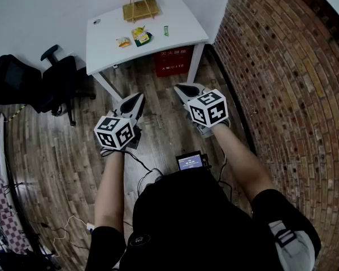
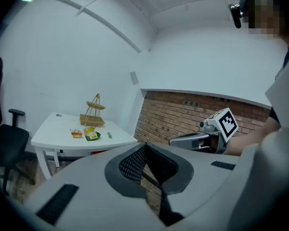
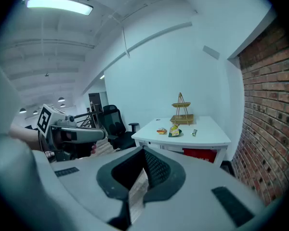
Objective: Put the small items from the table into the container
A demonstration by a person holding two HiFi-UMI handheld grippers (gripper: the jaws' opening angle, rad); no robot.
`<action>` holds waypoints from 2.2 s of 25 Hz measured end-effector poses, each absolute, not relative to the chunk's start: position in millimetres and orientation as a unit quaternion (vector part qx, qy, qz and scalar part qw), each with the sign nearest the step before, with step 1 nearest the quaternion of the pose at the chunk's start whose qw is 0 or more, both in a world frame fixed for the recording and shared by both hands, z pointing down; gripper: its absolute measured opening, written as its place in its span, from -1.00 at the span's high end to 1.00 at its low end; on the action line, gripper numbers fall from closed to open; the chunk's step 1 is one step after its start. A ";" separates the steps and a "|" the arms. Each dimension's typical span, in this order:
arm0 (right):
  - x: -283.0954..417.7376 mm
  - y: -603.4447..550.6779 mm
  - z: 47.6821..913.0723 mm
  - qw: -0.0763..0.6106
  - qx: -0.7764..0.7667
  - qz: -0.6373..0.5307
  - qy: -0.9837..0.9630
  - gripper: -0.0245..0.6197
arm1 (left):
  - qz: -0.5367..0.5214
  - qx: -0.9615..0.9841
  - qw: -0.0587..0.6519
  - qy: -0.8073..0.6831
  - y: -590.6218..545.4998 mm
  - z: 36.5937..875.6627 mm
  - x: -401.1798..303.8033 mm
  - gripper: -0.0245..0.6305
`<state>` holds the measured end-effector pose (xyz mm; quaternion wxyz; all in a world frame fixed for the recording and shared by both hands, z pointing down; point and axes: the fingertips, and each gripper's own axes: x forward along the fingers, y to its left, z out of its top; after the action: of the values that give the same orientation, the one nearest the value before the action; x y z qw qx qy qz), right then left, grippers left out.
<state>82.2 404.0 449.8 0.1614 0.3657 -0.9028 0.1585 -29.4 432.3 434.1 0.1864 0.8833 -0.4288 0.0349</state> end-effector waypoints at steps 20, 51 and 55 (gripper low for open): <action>88.0 410.5 451.1 0.158 0.367 0.164 -0.902 0.89 | 0.040 0.884 0.188 -0.426 434.9 436.7 -23.8 0.90; 171.9 379.5 478.6 0.163 0.348 0.186 -0.904 0.89 | 0.056 0.868 0.197 -0.453 404.8 449.0 42.8 0.90; 173.5 365.4 490.1 0.167 0.345 0.194 -0.903 0.89 | 0.061 0.864 0.202 -0.457 388.5 459.0 41.8 0.90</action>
<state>173.5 365.4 490.1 0.1671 0.3447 -0.9031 0.1939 41.8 388.5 459.0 0.2016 0.8640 -0.4573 0.0610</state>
